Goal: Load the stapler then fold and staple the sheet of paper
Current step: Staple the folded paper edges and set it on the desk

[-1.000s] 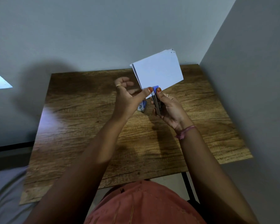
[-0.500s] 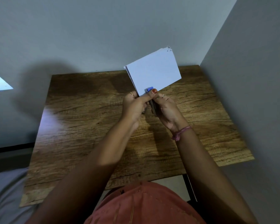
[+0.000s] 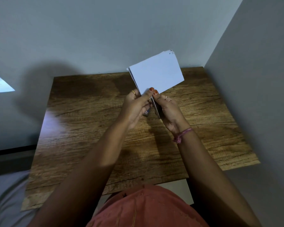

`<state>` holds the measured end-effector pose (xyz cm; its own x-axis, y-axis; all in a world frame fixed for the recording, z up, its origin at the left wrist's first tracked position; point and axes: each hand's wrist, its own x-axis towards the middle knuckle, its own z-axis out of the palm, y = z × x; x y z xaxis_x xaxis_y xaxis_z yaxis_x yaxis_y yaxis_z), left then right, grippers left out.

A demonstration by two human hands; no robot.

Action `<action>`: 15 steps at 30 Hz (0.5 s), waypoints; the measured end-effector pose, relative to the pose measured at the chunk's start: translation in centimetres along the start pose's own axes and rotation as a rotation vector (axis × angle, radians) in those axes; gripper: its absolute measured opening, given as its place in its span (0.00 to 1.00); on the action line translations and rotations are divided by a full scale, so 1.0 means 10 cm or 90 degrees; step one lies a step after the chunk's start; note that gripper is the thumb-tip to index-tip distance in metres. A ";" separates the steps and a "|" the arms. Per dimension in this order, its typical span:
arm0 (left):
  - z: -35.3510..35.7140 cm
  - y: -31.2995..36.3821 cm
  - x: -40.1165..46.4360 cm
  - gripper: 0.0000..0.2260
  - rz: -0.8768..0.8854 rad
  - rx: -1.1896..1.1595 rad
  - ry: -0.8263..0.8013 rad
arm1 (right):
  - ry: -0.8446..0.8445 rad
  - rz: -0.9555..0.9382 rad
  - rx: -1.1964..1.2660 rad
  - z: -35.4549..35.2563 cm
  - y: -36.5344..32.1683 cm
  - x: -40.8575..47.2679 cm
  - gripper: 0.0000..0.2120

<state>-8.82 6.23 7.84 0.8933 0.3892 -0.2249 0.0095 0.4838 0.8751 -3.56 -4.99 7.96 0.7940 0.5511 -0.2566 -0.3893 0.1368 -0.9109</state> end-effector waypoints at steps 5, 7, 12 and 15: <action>-0.02 0.09 0.04 0.07 -0.005 -0.025 0.020 | -0.061 0.013 -0.015 -0.03 -0.06 0.00 0.12; -0.02 0.11 0.05 0.08 0.004 -0.042 0.026 | -0.060 0.016 0.003 -0.03 -0.08 -0.02 0.11; -0.03 0.12 0.01 0.09 0.015 -0.045 0.022 | -0.058 0.000 0.071 -0.07 -0.15 -0.04 0.11; -0.02 0.13 -0.01 0.08 0.026 -0.048 0.012 | -0.062 -0.001 0.078 -0.09 -0.17 -0.04 0.12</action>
<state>-8.96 6.96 8.93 0.8839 0.4236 -0.1980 -0.0615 0.5251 0.8488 -2.78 -6.14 9.34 0.7475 0.6277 -0.2173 -0.4470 0.2335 -0.8635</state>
